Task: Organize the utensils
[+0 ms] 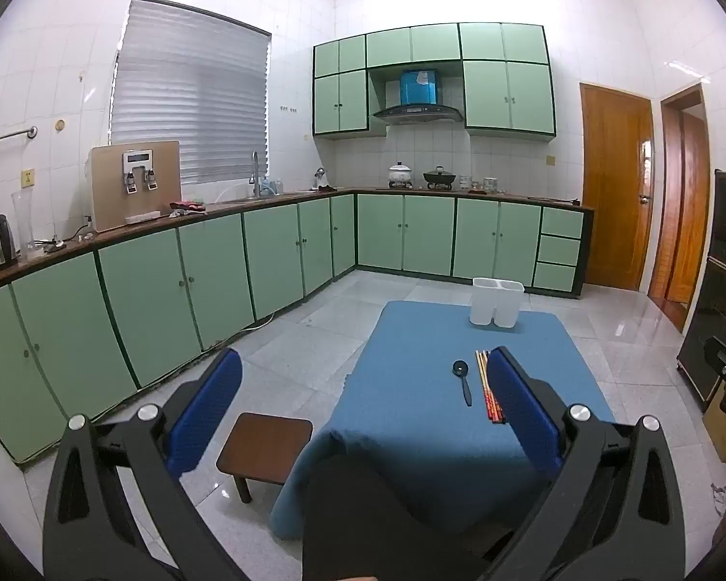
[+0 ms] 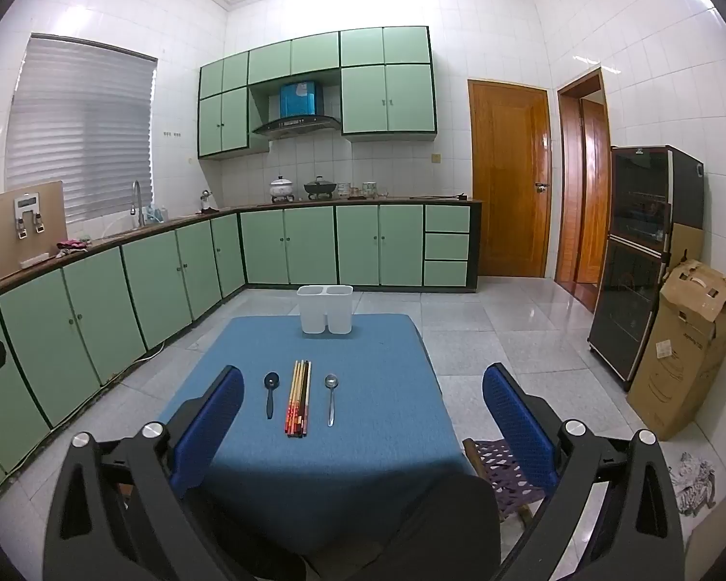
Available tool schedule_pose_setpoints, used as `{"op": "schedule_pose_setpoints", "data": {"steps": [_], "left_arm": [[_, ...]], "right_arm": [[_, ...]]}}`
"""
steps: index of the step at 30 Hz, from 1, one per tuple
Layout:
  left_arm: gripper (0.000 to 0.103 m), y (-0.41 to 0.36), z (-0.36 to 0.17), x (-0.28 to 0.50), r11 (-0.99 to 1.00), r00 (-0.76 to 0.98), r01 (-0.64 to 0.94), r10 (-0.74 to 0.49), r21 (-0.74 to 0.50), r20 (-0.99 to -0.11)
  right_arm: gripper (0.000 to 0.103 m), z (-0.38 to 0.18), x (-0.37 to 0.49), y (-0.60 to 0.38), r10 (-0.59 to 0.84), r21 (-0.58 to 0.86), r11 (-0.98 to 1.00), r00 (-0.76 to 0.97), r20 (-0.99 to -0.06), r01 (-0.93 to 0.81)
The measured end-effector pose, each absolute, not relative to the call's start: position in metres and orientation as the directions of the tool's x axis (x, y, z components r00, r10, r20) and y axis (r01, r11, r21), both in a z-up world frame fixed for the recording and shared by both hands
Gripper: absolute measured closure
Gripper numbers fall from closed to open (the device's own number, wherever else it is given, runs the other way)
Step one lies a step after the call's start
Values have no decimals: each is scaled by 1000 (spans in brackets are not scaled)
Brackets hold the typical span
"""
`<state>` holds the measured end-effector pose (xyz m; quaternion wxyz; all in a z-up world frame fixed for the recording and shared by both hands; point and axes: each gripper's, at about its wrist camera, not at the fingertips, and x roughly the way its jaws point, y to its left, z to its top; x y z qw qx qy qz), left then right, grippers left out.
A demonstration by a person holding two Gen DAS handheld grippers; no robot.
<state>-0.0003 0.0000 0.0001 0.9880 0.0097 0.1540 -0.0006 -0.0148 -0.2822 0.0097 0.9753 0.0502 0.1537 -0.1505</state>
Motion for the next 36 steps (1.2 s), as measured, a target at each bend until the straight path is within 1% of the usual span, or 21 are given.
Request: {"op": "schedule_pose_setpoints", "data": {"steps": [36], "left_arm": [[5,-1,1,-3,1000,953,2,4,21,-303]], "right_arm": [[6,9,-14,-282,-276,55,950,908,-316,308]]}}
